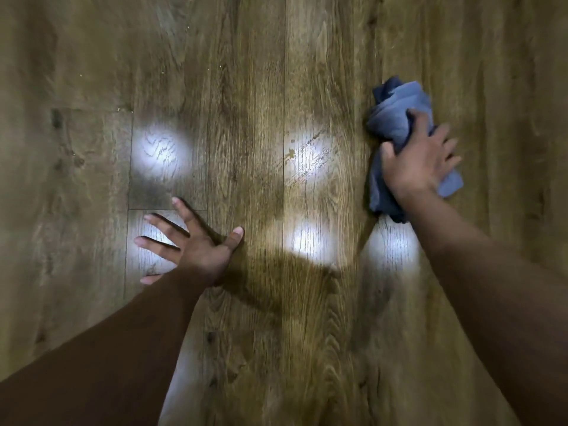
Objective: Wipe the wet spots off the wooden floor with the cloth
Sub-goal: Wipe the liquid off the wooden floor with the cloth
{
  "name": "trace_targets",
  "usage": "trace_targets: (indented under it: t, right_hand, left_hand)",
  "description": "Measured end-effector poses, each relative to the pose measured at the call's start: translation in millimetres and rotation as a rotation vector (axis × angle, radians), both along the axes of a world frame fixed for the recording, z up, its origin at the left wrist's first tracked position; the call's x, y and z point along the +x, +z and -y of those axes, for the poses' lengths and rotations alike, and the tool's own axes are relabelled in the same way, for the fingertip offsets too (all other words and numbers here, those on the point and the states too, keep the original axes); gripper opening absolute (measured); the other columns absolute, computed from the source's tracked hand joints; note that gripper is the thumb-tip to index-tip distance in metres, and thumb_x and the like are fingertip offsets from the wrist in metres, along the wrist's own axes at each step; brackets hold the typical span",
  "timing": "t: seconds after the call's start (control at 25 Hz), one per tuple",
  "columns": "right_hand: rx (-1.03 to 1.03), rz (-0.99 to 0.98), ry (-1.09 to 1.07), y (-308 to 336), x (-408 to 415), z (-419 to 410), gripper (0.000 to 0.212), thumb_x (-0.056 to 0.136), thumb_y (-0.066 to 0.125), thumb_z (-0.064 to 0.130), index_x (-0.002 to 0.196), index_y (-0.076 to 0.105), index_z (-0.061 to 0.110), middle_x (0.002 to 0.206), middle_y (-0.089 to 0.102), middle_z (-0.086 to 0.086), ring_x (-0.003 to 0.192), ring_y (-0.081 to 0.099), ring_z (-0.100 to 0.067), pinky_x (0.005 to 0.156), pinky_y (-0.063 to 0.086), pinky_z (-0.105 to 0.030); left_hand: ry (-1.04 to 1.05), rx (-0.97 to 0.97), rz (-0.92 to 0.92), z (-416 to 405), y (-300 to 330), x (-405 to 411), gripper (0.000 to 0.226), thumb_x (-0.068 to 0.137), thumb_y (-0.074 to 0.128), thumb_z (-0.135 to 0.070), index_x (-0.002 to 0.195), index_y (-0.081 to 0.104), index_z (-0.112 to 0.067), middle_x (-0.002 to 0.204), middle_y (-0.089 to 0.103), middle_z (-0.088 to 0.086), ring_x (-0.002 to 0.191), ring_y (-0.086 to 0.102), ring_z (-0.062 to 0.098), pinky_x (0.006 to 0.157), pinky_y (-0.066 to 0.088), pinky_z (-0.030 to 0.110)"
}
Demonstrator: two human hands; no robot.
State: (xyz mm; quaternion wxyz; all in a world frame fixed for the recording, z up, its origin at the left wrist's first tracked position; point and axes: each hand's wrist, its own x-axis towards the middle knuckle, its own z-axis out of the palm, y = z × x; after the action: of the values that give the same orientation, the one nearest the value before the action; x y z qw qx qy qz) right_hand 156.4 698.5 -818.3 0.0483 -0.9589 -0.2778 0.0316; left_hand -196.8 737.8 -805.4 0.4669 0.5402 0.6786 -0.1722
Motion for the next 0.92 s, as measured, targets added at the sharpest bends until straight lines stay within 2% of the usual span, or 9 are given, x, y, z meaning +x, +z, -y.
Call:
trace_targets:
  t: [0.12, 0.24, 0.36, 0.44, 0.56, 0.64, 0.8, 0.92]
  right_hand:
    - [-0.021, 0.063, 0.04, 0, -51, 3, 0.063, 0.078, 0.066, 0.047, 0.135, 0.042, 0.034, 0.124, 0.046, -0.017, 0.111, 0.044, -0.041, 0.094, 0.032, -0.055]
    - [-0.029, 0.05, 0.366, 1, -146, 38, 0.073, 0.073, 0.067, 0.053, 0.139, 0.042, 0.033, 0.118, 0.045, -0.016, 0.103, 0.043, -0.035, 0.089, 0.034, -0.05]
    - [-0.015, -0.045, 0.612, 3, -220, 84, 0.083, 0.068, 0.073, 0.054, 0.142, 0.043, 0.034, 0.123, 0.044, -0.011, 0.101, 0.043, -0.033, 0.097, 0.031, -0.053]
    - [0.022, -0.071, 0.717, 3, -221, 93, 0.082, 0.068, 0.074, 0.054, 0.142, 0.046, 0.034, 0.125, 0.046, -0.01, 0.099, 0.044, -0.033, 0.096, 0.034, -0.053]
    - [-0.018, 0.017, 0.844, 5, -163, 70, 0.083, 0.068, 0.075, 0.061, 0.141, 0.046, 0.033, 0.121, 0.045, -0.013, 0.097, 0.048, -0.035, 0.088, 0.039, -0.051]
    - [-0.061, 0.084, 0.734, 2, -103, 38, 0.08, 0.073, 0.071, 0.059, 0.143, 0.041, 0.033, 0.123, 0.048, -0.017, 0.103, 0.049, -0.039, 0.091, 0.037, -0.055]
    - [-0.01, 0.024, 0.217, 1, -17, -21, 0.068, 0.079, 0.065, 0.048, 0.141, 0.039, 0.034, 0.127, 0.047, -0.018, 0.112, 0.044, -0.041, 0.099, 0.031, -0.058]
    - [-0.01, 0.056, 0.179, 0, -34, -33, 0.068, 0.078, 0.069, 0.046, 0.139, 0.042, 0.032, 0.125, 0.047, -0.019, 0.11, 0.045, -0.041, 0.097, 0.032, -0.057]
  left_hand:
    - [0.018, 0.003, 0.002, -1, -2, -2, 0.12, 0.069, 0.052, -0.09, 0.131, -0.046, -0.057, 0.138, -0.064, -0.007, 0.131, -0.055, 0.038, 0.102, -0.011, 0.085]
    - [0.016, 0.044, -0.003, 0, -8, -5, 0.121, 0.065, 0.052, -0.093, 0.128, -0.046, -0.061, 0.125, -0.07, -0.014, 0.131, -0.055, 0.037, 0.1, -0.011, 0.086]
    - [0.054, 0.106, -0.036, 2, -12, -2, 0.122, 0.069, 0.062, -0.084, 0.127, -0.044, -0.066, 0.126, -0.069, -0.017, 0.134, -0.052, 0.037, 0.1, -0.006, 0.087]
    - [0.062, 0.132, -0.062, 4, -13, -2, 0.122, 0.069, 0.064, -0.08, 0.129, -0.042, -0.067, 0.131, -0.066, -0.018, 0.136, -0.05, 0.036, 0.101, -0.004, 0.086]
    - [0.017, 0.1, -0.028, 3, -9, -3, 0.121, 0.063, 0.053, -0.095, 0.132, -0.042, -0.064, 0.141, -0.058, -0.015, 0.138, -0.048, 0.037, 0.097, -0.011, 0.088]
    - [0.002, 0.076, -0.046, 3, -5, -3, 0.12, 0.059, 0.045, -0.099, 0.132, -0.043, -0.061, 0.146, -0.055, -0.01, 0.14, -0.046, 0.036, 0.094, -0.012, 0.086]
    - [0.008, 0.08, -0.123, 6, 1, 6, 0.119, 0.064, 0.043, -0.094, 0.139, -0.039, -0.054, 0.156, -0.047, 0.0, 0.145, -0.037, 0.039, 0.098, -0.005, 0.087]
    - [0.013, 0.092, -0.112, 4, -2, 3, 0.119, 0.063, 0.042, -0.095, 0.139, -0.039, -0.055, 0.155, -0.047, 0.0, 0.144, -0.039, 0.038, 0.098, -0.006, 0.086]
